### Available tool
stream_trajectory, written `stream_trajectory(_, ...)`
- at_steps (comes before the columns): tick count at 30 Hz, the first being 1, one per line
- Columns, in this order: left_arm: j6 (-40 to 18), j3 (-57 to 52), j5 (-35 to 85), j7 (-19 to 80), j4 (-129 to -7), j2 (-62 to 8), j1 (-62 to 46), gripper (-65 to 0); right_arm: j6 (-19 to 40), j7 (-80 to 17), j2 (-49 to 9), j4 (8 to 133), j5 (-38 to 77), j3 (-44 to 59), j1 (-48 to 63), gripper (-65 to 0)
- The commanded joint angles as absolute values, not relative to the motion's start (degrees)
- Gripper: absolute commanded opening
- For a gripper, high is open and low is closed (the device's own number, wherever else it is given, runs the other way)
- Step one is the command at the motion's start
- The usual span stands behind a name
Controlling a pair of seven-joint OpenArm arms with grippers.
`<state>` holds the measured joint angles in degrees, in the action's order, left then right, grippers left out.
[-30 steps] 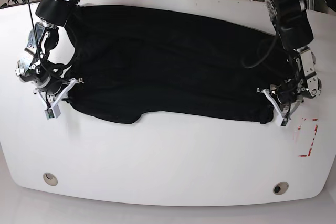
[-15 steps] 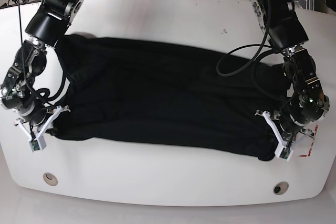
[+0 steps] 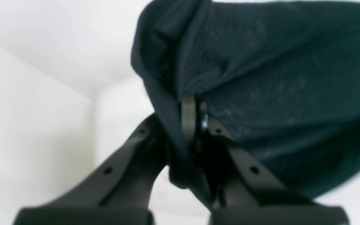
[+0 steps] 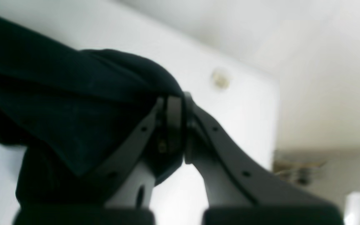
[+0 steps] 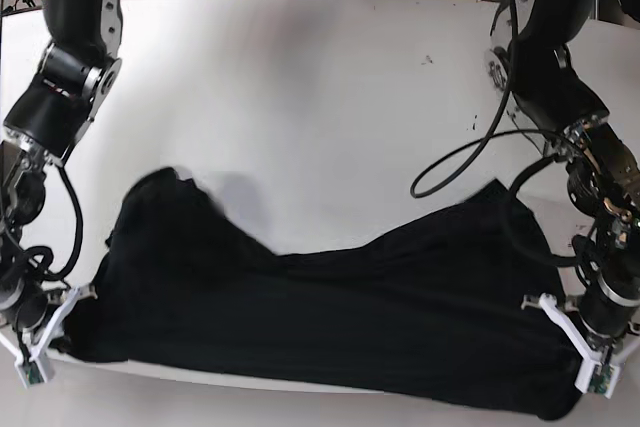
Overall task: Fold the T-shirt properly
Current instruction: 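Lift the black T-shirt with both grippers and swing it across the table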
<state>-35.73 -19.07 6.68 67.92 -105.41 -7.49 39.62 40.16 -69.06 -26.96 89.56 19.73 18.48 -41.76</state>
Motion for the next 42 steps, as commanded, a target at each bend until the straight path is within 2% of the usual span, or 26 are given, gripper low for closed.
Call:
stream_trajectory(1, -33.98, -19.21, 6.55, 66.95, -106.77, -8.31, 45.85, -65.0, 40.0, -68.0, -29.49, 90.59, 19.56, 16.75, -48.04, -65.0)
stream_trajectory(7, -31.78, -18.95, 6.46, 67.03, -104.84, -10.07, 58.07, -65.0, 40.0, -68.0, -32.22, 86.37, 19.47, 8.84, -61.76, -65.0)
stream_trajectory(14, -30.81, -18.68, 6.55, 65.98, -95.69, -10.33, 71.52, -65.0, 40.0, -68.0, -33.36, 78.11, 19.56, 2.07, -78.29, -65.0)
stream_trajectory(19, -30.81, -18.68, 6.73, 63.6, -94.11, -10.33, 72.57, -65.0, 40.0, -70.37, -34.51, 77.41, 19.56, 0.4, -83.21, -65.0)
stream_trajectory(24, -30.9, -18.68, 6.81, 63.34, -96.4, -10.24, 69.05, -65.0, 40.0, -73.19, -34.86, 78.99, 19.56, 0.48, -83.74, -65.0)
stream_trajectory(27, -31.08, -18.68, 6.9, 63.25, -98.33, -9.98, 65.19, -65.0, 40.0, -74.68, -36.44, 81.01, 19.56, 1.01, -80.48, -65.0)
stream_trajectory(32, -31.34, -18.68, 6.99, 63.43, -102.11, -9.71, 58.24, -65.0, 40.0, -76.09, -37.41, 88.13, 19.82, 7.69, -70.11, -65.0)
stream_trajectory(42, -31.43, -18.86, 7.43, 63.08, -105.01, -7.96, 41.36, -65.0, 40.0, -76.53, -35.65, 101.32, 22.9, 24.4, -39.96, -65.0)
